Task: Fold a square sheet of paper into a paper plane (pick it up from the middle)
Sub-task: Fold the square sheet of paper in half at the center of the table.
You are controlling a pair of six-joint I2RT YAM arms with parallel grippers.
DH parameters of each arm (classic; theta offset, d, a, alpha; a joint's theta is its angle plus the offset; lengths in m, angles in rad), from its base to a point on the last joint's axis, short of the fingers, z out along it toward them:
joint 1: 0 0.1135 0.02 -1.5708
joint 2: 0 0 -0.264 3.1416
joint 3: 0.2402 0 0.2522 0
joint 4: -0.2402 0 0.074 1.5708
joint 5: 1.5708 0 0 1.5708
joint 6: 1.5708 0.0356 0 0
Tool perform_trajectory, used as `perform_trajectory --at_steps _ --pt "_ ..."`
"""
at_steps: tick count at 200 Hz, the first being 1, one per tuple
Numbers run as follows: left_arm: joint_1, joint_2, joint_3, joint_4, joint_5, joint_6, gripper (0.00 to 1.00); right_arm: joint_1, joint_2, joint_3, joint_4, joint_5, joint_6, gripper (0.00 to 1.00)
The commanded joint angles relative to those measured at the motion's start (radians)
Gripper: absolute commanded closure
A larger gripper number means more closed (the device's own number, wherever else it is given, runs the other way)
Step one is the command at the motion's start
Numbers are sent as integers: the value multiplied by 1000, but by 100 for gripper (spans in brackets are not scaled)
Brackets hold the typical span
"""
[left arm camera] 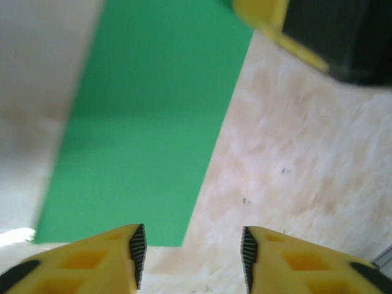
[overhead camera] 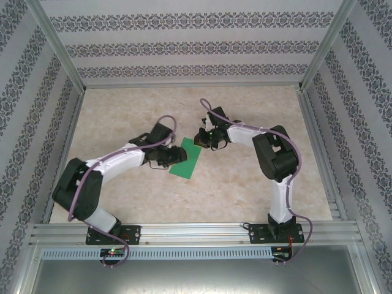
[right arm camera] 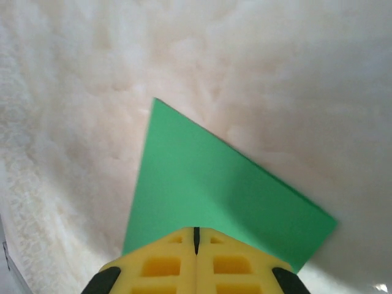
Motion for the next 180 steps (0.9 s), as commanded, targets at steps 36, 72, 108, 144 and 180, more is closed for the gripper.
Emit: perform_trajectory --at_steps 36,72,108,144,180 --pt "203 -85 -98 -89 -85 -34 18 130 -144 4 -166 257 -56 63" --pt "276 -100 -149 -92 -97 -48 6 233 -91 61 -259 353 -35 55" --pt "301 -116 -171 -86 -88 -53 0 317 -44 76 -249 256 -6 61" --pt "306 -107 -166 -85 -81 -44 0 365 -19 62 -269 213 -9 65" --pt "306 -74 -153 -87 -51 -9 0 366 9 46 -329 198 -81 68"
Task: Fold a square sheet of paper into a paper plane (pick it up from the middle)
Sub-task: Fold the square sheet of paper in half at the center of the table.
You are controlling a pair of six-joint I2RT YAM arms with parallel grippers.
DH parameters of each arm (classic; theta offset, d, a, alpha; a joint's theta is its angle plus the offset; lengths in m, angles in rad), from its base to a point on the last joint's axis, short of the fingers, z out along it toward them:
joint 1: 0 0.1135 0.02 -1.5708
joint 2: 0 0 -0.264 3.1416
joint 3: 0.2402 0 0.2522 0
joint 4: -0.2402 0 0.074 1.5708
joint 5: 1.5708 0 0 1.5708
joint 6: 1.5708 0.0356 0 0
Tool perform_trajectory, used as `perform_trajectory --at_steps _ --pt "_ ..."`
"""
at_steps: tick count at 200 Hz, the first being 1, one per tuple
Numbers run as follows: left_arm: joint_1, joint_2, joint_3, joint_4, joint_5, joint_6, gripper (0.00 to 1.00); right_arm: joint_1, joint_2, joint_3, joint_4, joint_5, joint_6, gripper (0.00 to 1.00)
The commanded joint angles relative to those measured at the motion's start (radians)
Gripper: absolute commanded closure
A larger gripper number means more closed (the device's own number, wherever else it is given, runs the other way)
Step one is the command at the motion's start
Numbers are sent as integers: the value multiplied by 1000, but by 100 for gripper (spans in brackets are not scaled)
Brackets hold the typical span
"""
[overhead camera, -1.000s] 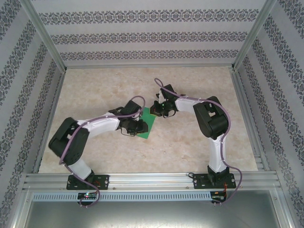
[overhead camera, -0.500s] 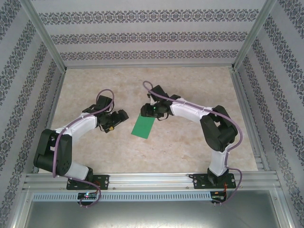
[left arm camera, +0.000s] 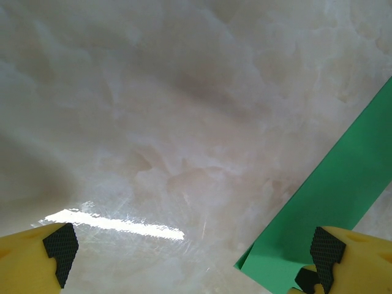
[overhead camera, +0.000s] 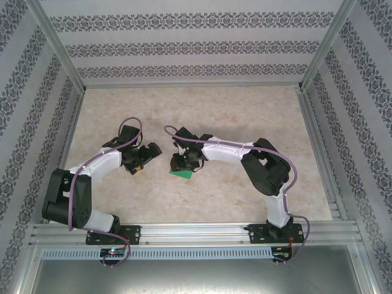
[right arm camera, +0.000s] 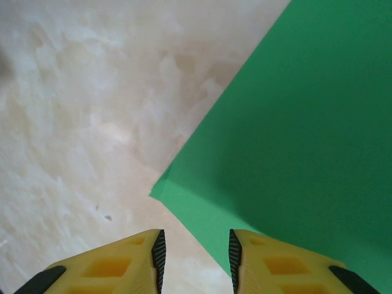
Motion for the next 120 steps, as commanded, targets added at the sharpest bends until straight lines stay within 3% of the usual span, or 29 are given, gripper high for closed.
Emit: perform_trajectory --at_steps 1,68,120 --pt "13 18 10 -25 24 32 0 -2 29 -7 -79 -21 -67 68" --pt "12 26 17 -13 63 64 2 -77 -71 -85 -189 -23 -276 70" --pt "-21 14 24 -20 135 62 5 -119 -165 -74 -36 37 -63 66"
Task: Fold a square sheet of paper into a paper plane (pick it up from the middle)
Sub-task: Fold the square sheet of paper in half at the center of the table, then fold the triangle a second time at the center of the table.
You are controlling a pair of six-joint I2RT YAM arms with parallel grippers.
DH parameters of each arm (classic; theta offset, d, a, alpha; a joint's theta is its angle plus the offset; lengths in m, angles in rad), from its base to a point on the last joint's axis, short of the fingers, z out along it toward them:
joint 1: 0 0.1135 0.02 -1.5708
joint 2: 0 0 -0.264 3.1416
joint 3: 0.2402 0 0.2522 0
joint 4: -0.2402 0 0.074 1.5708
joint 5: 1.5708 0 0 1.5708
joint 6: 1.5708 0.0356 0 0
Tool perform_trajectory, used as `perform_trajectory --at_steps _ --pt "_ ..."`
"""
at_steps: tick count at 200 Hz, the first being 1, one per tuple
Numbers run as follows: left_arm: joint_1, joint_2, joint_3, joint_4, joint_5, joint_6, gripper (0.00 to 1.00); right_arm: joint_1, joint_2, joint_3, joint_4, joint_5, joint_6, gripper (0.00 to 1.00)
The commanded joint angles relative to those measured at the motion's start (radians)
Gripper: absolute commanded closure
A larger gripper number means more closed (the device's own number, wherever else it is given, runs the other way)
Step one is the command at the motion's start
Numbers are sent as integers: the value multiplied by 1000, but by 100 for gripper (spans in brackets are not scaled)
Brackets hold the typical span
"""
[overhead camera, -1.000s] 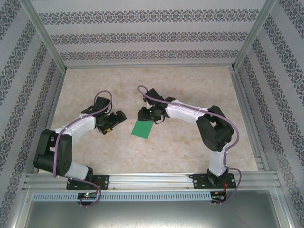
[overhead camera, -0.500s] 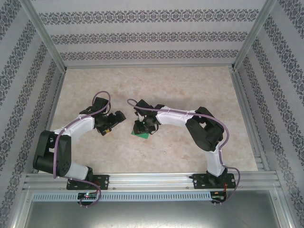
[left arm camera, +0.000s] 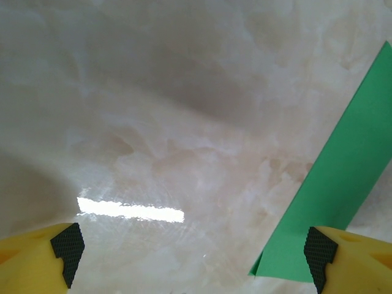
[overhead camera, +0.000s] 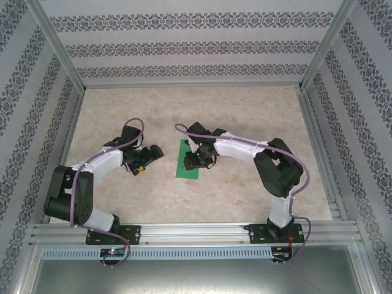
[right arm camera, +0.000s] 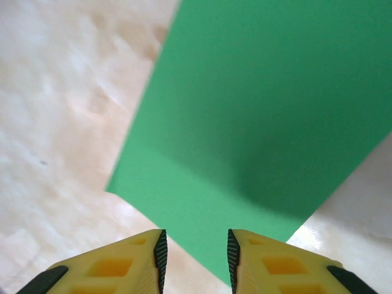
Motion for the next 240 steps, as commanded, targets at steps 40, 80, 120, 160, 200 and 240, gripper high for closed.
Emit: perform_trajectory --at_steps 40,80,120,160,200,240 --pt "-122 -11 25 -32 85 -17 11 -82 17 -10 178 55 243 57" --pt "-219 16 17 25 132 -88 31 -114 105 70 141 85 248 59" --pt "-266 53 16 83 135 -152 41 -153 160 110 125 78 225 65" --pt "-290 92 28 101 133 -170 46 -174 200 139 131 45 211 69" --pt "-301 121 34 112 127 -179 51 -180 227 133 123 51 212 69" --pt "-301 136 41 117 125 -180 52 -185 236 116 110 69 213 70"
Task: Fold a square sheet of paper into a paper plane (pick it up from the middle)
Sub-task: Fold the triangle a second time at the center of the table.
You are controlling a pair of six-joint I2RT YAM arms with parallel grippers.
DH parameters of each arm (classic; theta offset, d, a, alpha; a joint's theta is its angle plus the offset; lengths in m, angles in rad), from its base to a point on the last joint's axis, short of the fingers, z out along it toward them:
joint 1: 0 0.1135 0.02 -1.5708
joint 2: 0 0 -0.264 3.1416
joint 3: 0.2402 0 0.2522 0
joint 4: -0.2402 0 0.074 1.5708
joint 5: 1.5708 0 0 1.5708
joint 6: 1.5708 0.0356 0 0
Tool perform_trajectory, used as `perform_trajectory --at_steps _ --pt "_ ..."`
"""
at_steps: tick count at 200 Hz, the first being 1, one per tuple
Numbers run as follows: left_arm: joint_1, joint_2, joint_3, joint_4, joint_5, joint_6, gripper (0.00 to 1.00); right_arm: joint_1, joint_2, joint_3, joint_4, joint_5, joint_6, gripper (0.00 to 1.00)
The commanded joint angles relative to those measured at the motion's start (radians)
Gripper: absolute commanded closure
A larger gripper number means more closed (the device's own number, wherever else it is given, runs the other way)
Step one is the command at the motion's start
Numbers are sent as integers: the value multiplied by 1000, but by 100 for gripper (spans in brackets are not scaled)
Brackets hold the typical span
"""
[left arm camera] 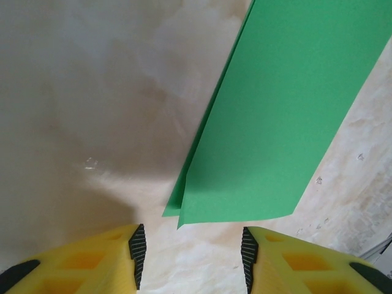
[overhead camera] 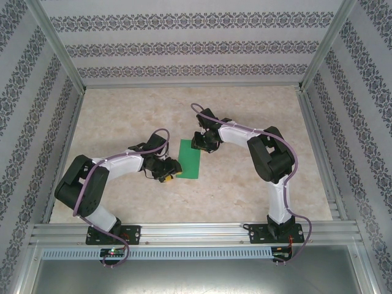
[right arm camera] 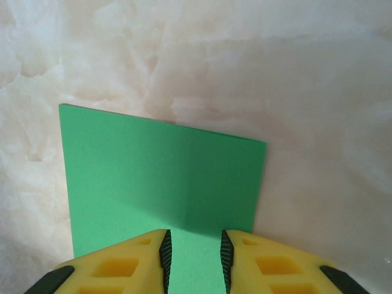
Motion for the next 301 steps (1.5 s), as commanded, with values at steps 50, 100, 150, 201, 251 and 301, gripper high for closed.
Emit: perform_trajectory --at_steps 50,100,150,201,251,301 --pt "-12 27 45 25 0 -18 58 -5 44 -18 -25 8 -5 70" --pt "-14 46 52 35 7 -19 60 -5 44 -20 -24 1 -7 70" --pt "-14 59 57 36 17 -11 60 -5 42 -22 -24 -12 -14 71" --pt "-14 75 65 54 38 -12 62 -5 40 -26 -16 -31 -15 71" --pt "-14 74 62 111 83 -18 67 -5 34 -28 -14 -45 -12 72" --pt "-15 64 42 282 121 -15 63 -11 26 -16 -30 -67 -31 72"
